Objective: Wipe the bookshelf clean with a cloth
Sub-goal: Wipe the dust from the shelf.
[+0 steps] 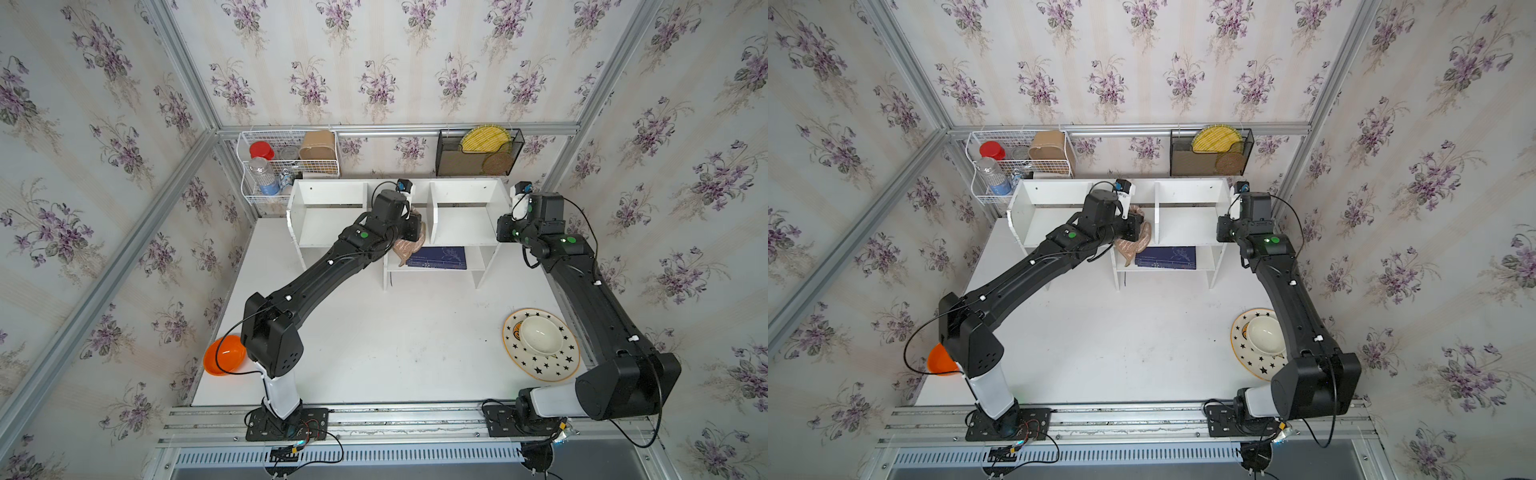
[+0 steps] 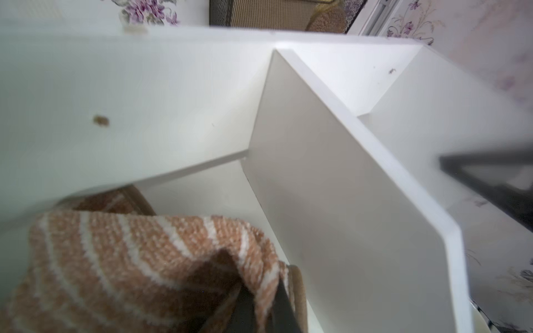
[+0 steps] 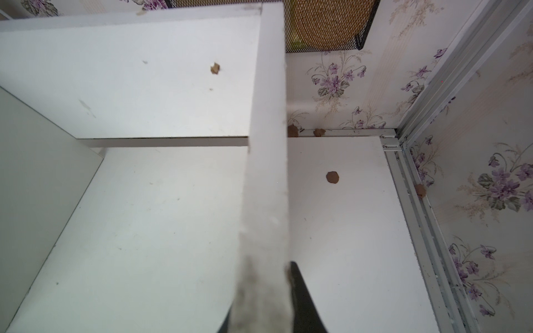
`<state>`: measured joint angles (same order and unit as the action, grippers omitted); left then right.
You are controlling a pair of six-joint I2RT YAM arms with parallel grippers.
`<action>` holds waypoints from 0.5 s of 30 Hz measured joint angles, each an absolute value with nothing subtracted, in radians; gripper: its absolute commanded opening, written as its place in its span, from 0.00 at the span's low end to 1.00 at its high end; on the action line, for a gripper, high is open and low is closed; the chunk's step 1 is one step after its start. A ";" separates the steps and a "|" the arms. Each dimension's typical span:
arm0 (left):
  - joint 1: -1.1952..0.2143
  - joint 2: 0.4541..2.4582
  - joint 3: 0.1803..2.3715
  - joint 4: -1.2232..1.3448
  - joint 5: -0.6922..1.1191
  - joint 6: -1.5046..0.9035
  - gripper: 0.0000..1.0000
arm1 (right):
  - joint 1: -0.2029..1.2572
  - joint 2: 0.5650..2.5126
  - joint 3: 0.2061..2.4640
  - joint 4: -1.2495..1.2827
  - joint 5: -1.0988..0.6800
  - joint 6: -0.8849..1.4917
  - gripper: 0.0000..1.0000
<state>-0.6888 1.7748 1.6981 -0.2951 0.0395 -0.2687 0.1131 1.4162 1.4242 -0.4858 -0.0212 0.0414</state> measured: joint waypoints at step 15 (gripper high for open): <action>-0.602 1.224 1.483 -0.364 -0.189 -0.234 0.00 | 0.113 1.424 1.390 -0.406 -0.019 0.056 0.00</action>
